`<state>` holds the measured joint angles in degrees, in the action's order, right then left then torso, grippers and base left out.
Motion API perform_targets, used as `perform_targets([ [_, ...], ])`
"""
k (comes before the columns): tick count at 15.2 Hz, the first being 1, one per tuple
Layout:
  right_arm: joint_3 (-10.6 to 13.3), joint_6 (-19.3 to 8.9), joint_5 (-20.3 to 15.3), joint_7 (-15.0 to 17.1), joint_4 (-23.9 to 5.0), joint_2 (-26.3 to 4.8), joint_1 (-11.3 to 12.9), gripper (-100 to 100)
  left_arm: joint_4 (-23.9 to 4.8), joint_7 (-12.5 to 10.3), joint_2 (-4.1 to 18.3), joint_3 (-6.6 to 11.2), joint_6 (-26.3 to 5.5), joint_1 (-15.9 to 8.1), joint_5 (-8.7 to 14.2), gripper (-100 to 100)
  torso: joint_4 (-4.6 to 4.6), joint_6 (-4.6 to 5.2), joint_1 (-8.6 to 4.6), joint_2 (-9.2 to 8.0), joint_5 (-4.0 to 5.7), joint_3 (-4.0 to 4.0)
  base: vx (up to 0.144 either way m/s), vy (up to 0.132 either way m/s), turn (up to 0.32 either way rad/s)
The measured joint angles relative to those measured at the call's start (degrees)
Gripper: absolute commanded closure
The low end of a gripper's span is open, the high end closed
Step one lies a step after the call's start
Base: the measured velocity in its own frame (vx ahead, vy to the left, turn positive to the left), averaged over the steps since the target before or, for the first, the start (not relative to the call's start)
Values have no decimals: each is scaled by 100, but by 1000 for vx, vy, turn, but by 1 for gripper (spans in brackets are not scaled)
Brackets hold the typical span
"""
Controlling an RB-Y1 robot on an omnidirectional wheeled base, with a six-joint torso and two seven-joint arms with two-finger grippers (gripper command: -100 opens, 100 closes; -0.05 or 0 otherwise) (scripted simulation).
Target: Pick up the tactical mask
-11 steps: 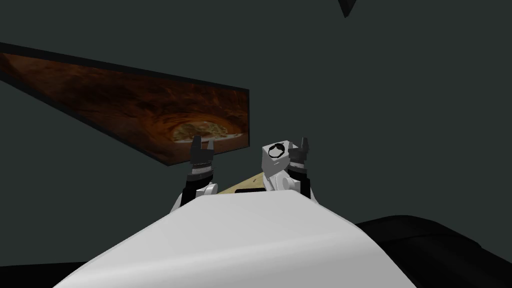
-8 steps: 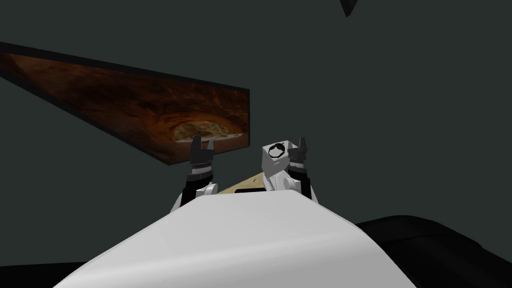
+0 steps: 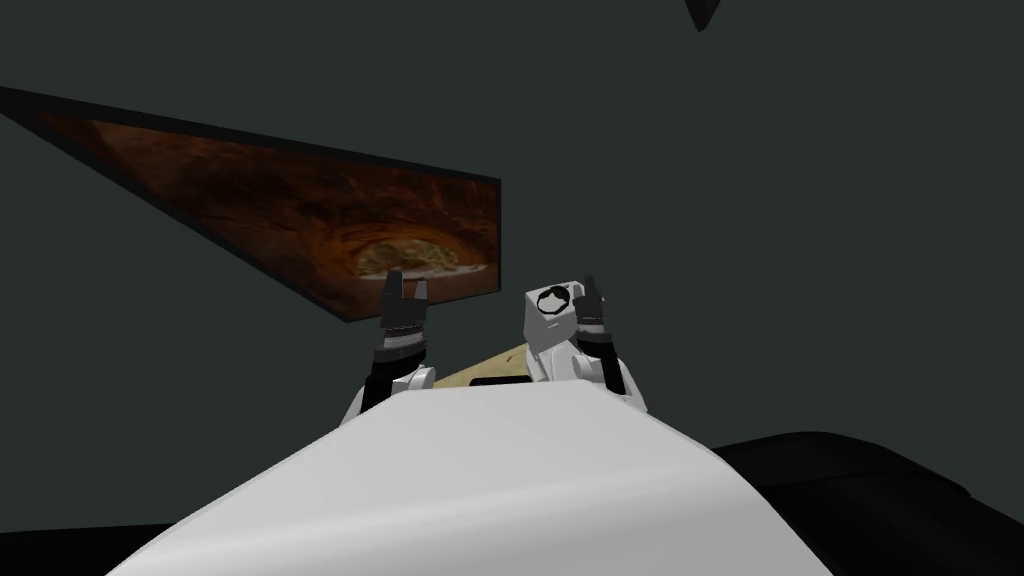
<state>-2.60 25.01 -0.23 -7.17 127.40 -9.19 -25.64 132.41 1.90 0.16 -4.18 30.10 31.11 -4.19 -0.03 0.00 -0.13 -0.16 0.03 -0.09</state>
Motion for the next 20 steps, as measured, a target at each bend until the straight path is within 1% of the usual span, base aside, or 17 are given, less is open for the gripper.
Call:
perform_targets([
  [8,-117,-45,-635,-882,-409,-396,194,-100,0,0,0,0,0,0,0,0,-1,0,-4,-3,1,-2,-43,-29,63],
  [16,-234,-120,-1219,-1747,-782,-610,401,-100,0,0,0,0,0,0,0,0,0,0,0,-1,0,-1,-39,-22,62],
  [20,-266,-155,-1478,-2165,-925,-657,477,-100,0,0,0,0,0,0,0,0,0,1,2,2,0,1,-41,-20,63],
])
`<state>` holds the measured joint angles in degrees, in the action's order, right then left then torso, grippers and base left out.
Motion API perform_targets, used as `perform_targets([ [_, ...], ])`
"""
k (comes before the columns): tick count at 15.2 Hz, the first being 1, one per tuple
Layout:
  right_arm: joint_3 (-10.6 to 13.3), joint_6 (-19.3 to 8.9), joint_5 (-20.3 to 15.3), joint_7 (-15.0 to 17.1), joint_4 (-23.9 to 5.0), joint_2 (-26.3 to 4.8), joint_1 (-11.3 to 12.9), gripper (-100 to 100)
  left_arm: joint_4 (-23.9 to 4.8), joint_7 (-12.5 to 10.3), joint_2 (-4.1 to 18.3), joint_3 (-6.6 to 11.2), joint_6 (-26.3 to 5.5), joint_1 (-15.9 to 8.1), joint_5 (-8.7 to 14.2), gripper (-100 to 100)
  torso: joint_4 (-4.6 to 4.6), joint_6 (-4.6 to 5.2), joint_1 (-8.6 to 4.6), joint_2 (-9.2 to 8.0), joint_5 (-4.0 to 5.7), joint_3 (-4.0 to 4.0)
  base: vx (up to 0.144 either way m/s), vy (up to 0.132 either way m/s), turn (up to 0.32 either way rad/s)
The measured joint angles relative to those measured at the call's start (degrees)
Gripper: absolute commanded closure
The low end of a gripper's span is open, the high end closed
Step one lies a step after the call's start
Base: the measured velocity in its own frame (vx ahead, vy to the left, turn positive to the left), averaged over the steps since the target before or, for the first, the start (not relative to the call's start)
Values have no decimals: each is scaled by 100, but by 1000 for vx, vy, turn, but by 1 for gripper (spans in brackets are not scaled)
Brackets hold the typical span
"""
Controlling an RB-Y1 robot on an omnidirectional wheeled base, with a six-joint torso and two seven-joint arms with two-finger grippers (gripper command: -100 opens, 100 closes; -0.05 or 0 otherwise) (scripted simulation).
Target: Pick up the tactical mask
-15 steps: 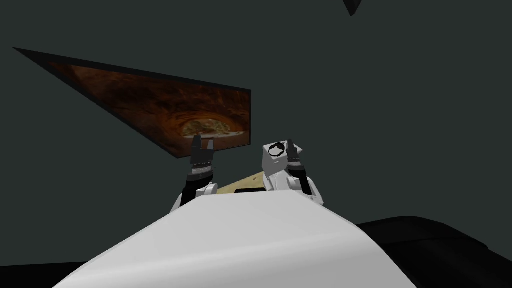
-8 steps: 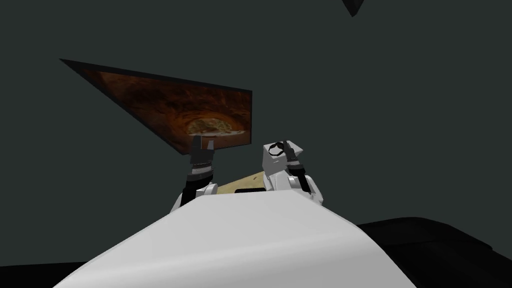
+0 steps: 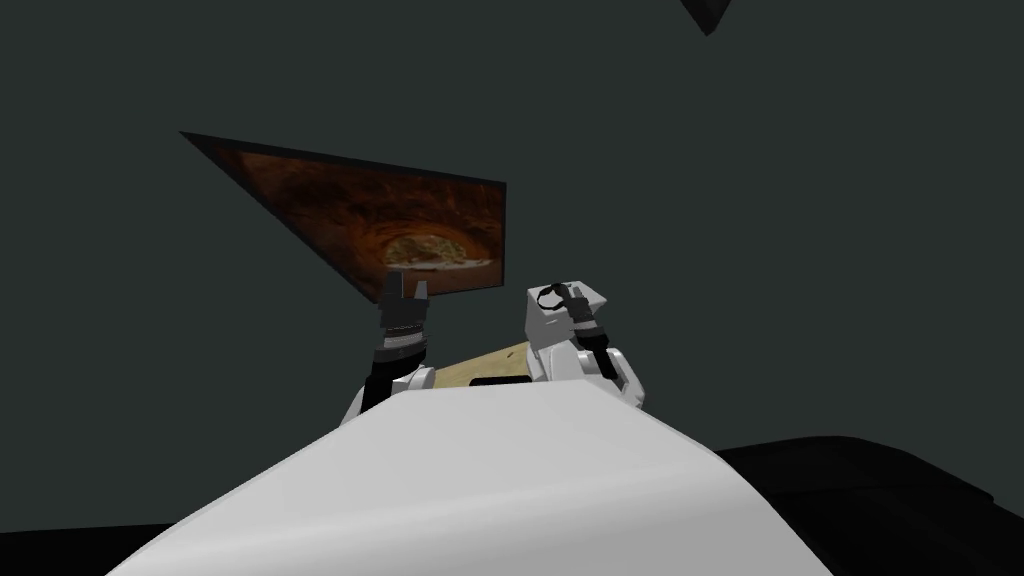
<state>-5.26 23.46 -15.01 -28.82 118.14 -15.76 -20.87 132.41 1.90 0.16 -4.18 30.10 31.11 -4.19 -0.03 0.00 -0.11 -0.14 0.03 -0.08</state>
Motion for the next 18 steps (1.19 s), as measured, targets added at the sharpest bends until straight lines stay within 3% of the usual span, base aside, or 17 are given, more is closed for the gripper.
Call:
perform_targets([
  [18,-269,-138,-1338,-1931,-869,-176,468,-100,0,0,0,0,0,0,0,0,0,0,-1,-1,0,-1,-42,-21,65],
])
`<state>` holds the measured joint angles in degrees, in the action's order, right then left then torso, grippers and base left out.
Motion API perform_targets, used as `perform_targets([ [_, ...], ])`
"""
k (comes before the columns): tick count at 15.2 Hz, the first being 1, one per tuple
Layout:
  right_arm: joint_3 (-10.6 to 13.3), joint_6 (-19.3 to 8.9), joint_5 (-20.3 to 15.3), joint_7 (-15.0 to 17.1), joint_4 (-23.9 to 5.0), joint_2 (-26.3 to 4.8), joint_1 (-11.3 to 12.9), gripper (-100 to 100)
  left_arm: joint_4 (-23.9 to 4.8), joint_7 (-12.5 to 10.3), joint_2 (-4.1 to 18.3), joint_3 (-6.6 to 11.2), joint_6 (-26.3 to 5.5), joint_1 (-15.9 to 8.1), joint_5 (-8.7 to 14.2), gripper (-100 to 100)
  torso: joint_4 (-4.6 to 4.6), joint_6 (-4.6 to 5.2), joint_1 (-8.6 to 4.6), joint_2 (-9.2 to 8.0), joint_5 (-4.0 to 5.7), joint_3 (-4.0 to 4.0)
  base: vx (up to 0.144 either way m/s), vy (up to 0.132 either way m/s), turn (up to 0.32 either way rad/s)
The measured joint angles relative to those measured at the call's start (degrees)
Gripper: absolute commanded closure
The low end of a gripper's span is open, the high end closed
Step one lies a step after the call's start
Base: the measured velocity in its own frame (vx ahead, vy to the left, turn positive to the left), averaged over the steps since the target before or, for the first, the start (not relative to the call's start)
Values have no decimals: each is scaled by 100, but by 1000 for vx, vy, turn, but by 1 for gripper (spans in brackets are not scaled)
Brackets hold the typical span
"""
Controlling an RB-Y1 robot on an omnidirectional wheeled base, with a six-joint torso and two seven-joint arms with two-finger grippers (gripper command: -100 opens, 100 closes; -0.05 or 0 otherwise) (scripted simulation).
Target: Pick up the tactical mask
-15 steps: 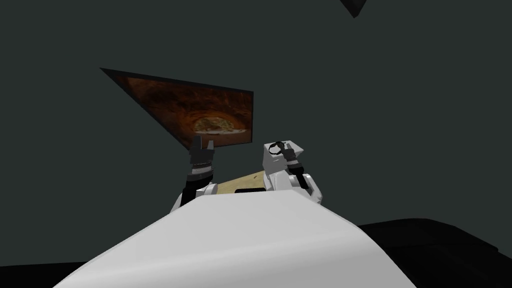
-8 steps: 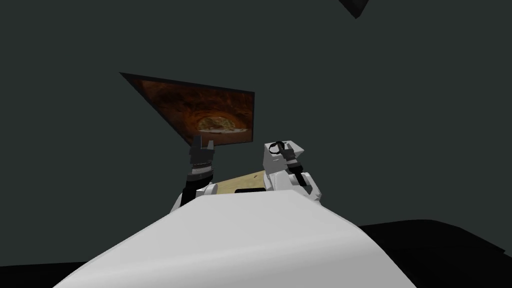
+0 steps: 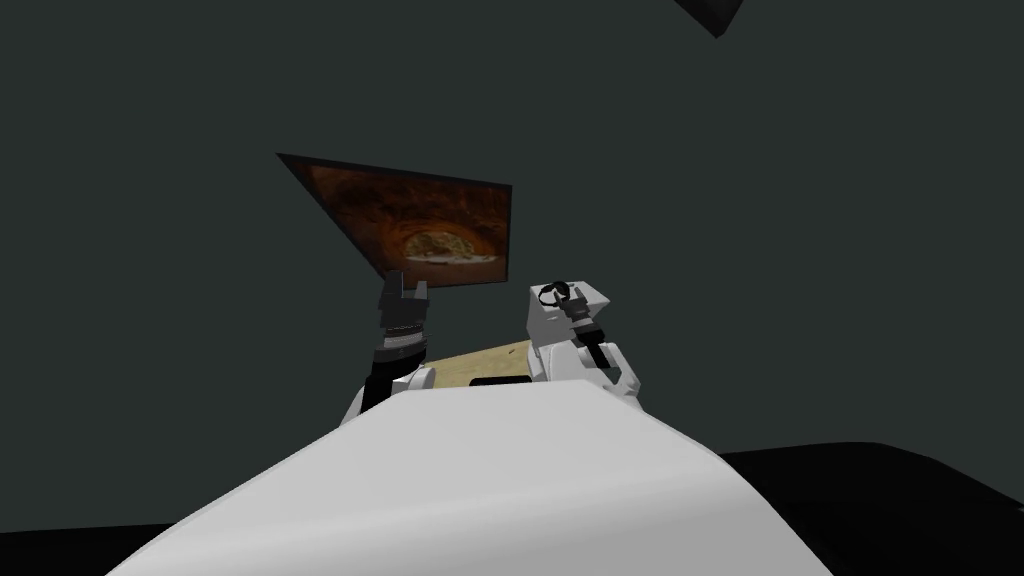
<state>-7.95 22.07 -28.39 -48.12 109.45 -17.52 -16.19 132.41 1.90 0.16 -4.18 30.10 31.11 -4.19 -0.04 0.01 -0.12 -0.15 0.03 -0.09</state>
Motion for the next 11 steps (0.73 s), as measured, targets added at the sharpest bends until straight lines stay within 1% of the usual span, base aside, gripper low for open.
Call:
perform_targets([
  [11,-171,-79,-869,-1242,-548,5,284,-100,0,0,0,0,0,0,0,0,0,-1,-1,0,0,0,-42,-19,62],
])
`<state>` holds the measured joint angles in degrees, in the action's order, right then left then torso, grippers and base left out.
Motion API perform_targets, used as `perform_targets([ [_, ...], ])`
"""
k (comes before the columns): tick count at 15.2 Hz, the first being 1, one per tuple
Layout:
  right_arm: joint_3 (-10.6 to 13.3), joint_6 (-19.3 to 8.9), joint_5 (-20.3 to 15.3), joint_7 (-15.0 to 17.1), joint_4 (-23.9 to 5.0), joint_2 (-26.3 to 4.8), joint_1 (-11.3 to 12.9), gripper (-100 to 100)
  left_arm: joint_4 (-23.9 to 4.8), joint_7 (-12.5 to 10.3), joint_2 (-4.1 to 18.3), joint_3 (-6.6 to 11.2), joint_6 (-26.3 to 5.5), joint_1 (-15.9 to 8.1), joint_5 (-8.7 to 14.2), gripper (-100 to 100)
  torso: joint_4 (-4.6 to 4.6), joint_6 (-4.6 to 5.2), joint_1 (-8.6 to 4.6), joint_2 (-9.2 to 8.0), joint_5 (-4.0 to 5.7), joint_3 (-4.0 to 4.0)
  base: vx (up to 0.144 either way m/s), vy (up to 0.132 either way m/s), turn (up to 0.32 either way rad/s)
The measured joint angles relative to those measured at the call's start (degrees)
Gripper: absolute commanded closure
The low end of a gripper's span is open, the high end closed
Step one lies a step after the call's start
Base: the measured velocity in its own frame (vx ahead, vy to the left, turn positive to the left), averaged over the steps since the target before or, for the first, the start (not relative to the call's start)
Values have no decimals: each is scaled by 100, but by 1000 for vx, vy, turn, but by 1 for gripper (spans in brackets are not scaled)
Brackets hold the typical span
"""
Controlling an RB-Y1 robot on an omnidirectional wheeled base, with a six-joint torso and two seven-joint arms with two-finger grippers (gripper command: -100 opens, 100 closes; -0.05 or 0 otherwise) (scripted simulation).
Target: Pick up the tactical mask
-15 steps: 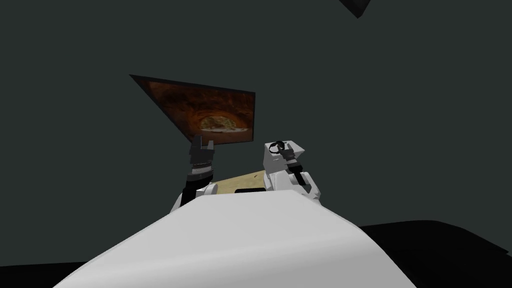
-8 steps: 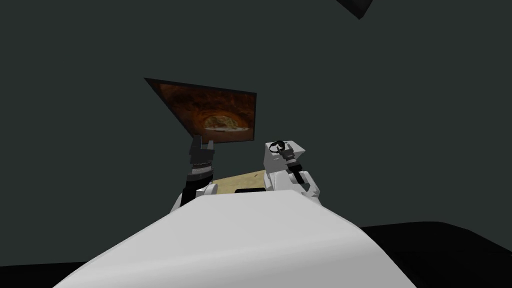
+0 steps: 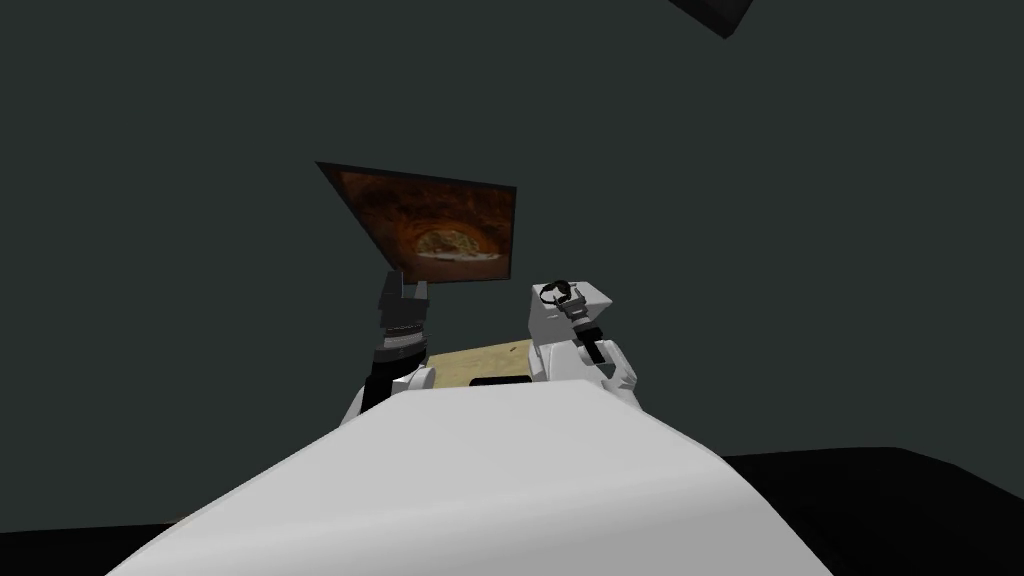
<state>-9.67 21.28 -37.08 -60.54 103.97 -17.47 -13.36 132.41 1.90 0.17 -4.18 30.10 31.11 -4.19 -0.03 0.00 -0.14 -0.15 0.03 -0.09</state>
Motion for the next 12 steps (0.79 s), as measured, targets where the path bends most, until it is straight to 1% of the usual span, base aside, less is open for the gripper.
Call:
perform_targets([
  [12,-166,-79,-866,-1341,-558,73,306,-100,0,0,0,0,0,0,0,0,0,0,3,3,-1,1,-40,-15,66],
])
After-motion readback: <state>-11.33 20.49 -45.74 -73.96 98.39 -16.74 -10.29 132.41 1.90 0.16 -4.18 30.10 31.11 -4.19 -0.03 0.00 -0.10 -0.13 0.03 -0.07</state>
